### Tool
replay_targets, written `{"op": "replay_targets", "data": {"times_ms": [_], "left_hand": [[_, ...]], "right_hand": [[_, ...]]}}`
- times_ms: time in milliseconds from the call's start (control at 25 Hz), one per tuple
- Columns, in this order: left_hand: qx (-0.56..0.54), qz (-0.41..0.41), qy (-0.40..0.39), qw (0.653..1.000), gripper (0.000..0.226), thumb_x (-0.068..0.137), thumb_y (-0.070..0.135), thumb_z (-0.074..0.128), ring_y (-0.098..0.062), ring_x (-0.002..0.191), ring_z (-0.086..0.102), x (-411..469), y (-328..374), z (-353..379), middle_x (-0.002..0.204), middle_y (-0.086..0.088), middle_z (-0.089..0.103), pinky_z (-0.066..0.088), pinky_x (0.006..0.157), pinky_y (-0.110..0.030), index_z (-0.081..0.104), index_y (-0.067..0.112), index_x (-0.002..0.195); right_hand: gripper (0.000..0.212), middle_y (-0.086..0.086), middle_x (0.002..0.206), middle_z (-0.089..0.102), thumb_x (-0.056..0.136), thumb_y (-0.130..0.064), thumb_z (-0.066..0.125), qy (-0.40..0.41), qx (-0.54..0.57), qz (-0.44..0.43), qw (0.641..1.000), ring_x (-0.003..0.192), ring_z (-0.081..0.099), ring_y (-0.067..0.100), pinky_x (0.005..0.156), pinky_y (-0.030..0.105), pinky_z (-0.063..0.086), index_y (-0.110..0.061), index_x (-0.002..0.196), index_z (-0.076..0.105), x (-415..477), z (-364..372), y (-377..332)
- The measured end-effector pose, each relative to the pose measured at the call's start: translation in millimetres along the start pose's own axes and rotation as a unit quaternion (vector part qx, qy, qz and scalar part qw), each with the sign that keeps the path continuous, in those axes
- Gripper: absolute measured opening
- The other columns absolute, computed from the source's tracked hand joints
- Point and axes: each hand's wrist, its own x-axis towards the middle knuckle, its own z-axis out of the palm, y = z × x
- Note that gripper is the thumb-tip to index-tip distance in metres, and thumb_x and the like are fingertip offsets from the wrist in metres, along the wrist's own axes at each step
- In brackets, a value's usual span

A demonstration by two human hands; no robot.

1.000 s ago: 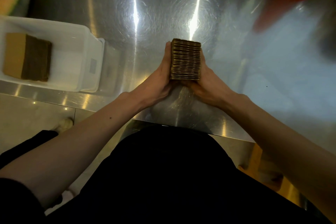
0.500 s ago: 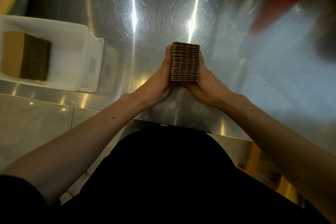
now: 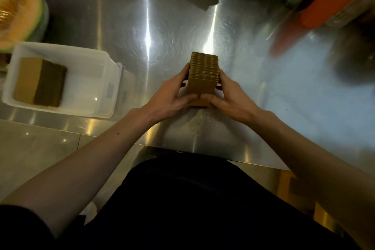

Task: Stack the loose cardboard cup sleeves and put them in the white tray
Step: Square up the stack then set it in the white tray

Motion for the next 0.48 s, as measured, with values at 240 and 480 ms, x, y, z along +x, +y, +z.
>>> {"op": "replay_targets", "data": {"times_ms": [240, 480], "left_hand": [[-0.098, -0.076, 0.035, 0.992, 0.088, 0.076, 0.051, 0.076, -0.015, 0.122, 0.059, -15, 21, -52, 0.138, -0.001, 0.058, 0.05, 0.104, -0.042, 0.038, 0.021, 0.15], [-0.209, -0.152, 0.055, 0.964, 0.093, 0.059, 0.064, 0.076, -0.018, 0.111, 0.065, -44, 21, -103, 0.125, -0.001, 0.066, 0.056, 0.095, -0.042, 0.053, 0.018, 0.137]], "right_hand": [[0.066, -0.019, 0.122, 0.055, 0.084, -0.054, 0.061, -0.007, 0.033, 0.04, 0.999, 0.106, 0.058, -0.001, 0.088, 0.018, 0.049, -0.031, 0.141, 0.039, 10, -5, -44], [0.059, -0.018, 0.11, 0.064, 0.073, -0.062, 0.062, 0.007, 0.136, 0.087, 0.987, 0.098, 0.067, 0.007, 0.08, 0.024, 0.055, -0.034, 0.122, 0.048, 26, 33, -102]]}}
